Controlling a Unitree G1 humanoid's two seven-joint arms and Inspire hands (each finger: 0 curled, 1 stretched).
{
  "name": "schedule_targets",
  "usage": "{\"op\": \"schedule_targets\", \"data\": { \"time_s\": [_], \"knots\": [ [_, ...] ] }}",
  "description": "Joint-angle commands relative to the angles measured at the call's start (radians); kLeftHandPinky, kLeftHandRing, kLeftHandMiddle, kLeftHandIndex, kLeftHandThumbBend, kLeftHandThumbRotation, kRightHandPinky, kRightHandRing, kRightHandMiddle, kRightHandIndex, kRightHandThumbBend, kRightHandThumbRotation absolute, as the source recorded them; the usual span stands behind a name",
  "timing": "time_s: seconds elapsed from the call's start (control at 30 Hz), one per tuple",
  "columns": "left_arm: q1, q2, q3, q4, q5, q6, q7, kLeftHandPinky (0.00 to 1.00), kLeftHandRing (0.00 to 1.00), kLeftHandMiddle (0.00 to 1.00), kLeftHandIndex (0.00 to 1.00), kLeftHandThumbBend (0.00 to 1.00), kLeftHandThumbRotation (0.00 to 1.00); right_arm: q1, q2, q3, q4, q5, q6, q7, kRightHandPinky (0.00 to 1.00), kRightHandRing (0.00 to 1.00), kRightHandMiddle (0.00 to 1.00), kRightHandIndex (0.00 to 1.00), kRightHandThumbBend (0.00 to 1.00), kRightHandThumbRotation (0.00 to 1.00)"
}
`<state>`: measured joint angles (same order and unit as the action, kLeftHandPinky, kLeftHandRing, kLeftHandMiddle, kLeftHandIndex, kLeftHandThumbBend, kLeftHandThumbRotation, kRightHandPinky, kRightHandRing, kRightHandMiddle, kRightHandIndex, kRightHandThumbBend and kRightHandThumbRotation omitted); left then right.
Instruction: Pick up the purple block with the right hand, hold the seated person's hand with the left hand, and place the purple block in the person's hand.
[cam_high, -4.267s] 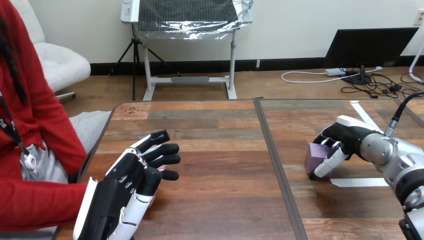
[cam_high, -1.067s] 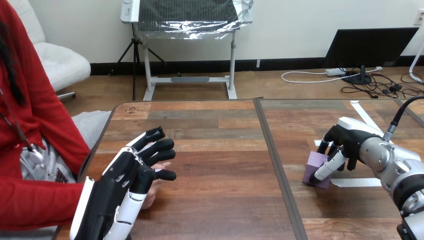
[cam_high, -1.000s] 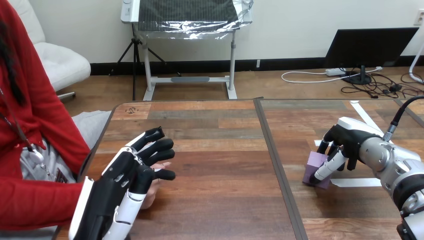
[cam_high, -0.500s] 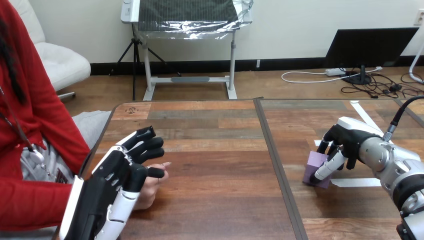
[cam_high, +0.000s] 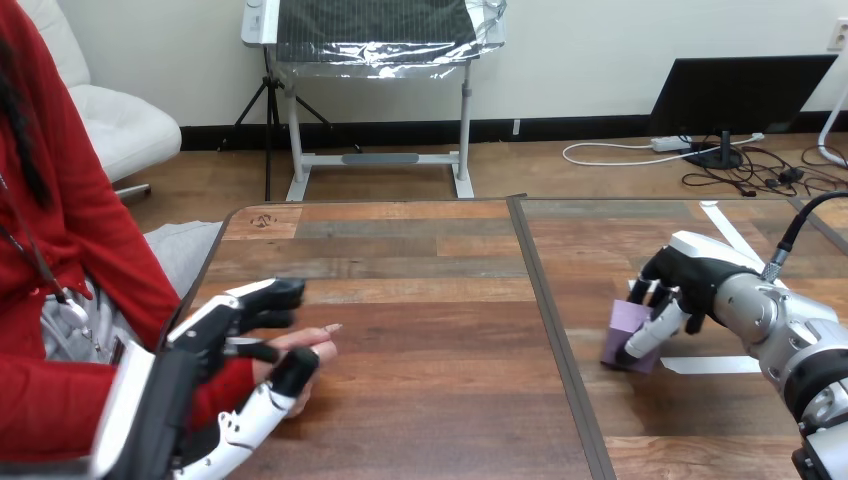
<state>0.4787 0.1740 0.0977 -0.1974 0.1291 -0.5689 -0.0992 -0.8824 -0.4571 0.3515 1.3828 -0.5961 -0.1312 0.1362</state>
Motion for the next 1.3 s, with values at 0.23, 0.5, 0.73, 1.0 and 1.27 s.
{"op": "schedule_targets", "data": {
  "time_s": [0.23,0.5,0.73,1.0,1.27],
  "knots": [
    [-0.091,0.105,0.142,-0.044,0.187,-0.018,0.082,0.58,0.7,0.73,0.7,0.91,0.29,-0.016,0.01,-0.043,-0.031,0.055,-0.092,-0.039,0.48,0.5,0.53,0.51,0.8,0.0],
    [-0.129,0.154,0.185,0.004,0.246,-0.036,0.136,0.54,0.65,0.69,0.67,0.99,0.11,0.0,0.005,-0.054,-0.037,0.078,-0.134,-0.068,0.47,0.5,0.52,0.5,0.82,0.0],
    [-0.131,0.211,0.215,-0.024,0.346,0.035,0.133,0.54,0.66,0.7,0.69,1.0,0.12,0.015,-0.005,-0.071,-0.045,0.095,-0.177,-0.079,0.46,0.48,0.51,0.49,0.81,0.0],
    [-0.139,0.249,0.22,-0.061,0.443,0.106,0.129,0.55,0.67,0.72,0.71,1.0,0.11,0.041,-0.017,-0.093,-0.054,0.13,-0.234,-0.098,0.46,0.47,0.5,0.49,0.81,0.0],
    [-0.176,0.292,0.2,-0.013,0.527,0.099,0.169,0.56,0.67,0.72,0.7,1.0,0.11,0.07,-0.039,-0.107,-0.063,0.15,-0.316,-0.111,0.43,0.44,0.47,0.48,0.82,0.0]
  ]
}}
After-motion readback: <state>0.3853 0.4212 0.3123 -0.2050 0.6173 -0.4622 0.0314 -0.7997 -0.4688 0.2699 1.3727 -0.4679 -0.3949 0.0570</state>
